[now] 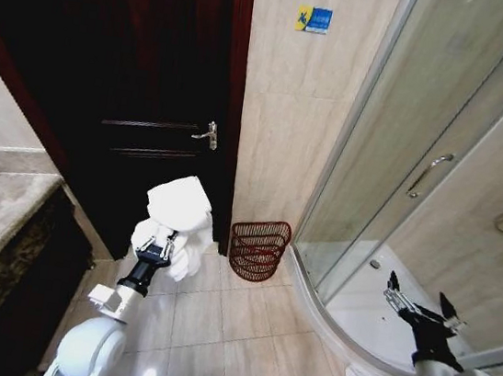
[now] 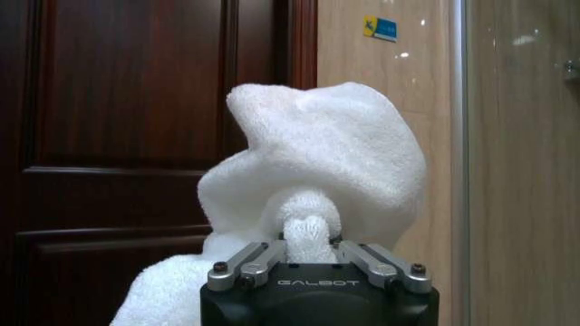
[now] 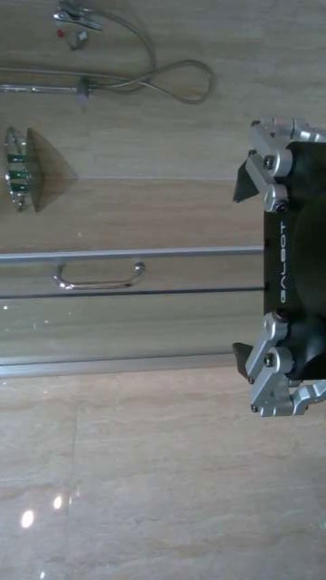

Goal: Discard the used towel into the hamper.

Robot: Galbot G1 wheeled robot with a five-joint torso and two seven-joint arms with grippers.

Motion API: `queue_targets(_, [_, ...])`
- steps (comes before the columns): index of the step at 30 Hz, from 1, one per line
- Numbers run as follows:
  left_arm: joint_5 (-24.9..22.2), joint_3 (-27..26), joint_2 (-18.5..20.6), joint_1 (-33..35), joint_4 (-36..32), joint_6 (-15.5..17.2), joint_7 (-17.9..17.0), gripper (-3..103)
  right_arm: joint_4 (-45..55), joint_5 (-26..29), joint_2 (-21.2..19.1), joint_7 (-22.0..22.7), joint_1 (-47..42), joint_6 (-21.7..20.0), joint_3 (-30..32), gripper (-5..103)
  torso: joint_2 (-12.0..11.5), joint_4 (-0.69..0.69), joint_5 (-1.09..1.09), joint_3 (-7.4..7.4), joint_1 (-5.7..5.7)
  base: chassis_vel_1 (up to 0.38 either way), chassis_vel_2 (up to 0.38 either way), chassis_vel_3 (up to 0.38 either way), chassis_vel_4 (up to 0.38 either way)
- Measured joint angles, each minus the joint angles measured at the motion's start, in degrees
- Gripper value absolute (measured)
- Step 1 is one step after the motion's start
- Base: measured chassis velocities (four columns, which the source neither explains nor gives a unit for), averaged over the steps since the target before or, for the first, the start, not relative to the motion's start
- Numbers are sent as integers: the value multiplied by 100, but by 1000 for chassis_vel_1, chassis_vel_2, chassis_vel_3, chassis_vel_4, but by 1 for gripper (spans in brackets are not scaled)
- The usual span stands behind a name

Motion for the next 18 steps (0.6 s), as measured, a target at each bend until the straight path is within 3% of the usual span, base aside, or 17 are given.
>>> queue_targets(9, [11, -72, -31, 86, 83, -159, 12, 14, -210, -105, -24, -117, 165, 18, -10, 100, -272, 0, 1, -150, -121, 0, 0, 0, 0])
queue_targets(18, [9, -77, -10, -191, 264, -39, 10, 14, -253, -91, 41, -125, 81, 80, 60, 100, -543, -1, -1, -302, -239, 0, 0, 0, 0])
